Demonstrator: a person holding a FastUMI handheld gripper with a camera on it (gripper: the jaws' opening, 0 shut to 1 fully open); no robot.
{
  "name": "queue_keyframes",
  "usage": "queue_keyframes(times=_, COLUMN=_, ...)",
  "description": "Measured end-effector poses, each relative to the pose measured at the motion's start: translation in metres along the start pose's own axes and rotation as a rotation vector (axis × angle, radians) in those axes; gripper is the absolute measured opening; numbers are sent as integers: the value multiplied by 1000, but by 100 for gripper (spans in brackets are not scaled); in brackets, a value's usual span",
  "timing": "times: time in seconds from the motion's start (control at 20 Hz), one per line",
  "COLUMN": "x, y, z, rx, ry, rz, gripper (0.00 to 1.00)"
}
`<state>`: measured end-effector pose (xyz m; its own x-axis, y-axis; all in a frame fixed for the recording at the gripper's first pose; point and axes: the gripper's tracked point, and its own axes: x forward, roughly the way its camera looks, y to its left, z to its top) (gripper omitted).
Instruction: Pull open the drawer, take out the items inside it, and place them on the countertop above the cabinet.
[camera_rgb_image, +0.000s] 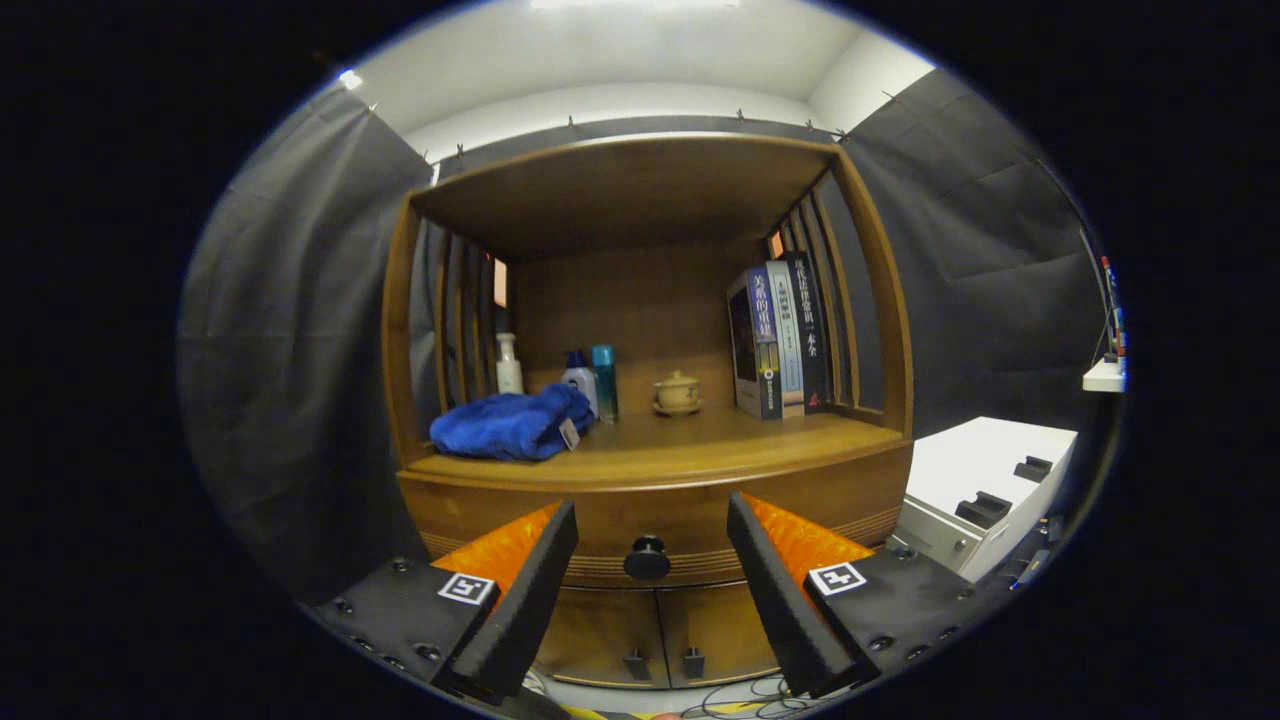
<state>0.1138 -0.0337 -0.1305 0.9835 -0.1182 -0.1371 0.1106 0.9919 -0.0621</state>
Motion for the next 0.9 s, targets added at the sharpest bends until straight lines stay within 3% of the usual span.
queue_keyframes(times=0.3, x=54, y=-1, z=-57, rx=-65, ry=84, rz=-14, gripper=99)
queue_keyframes(times=0.5, x=68, y=5, z=-74, rx=-50, ry=119, rz=-6, gripper=87)
queue_keyframes(times=0.9, x=87, y=7, z=-91, rx=119, ry=190, rz=3, gripper=60)
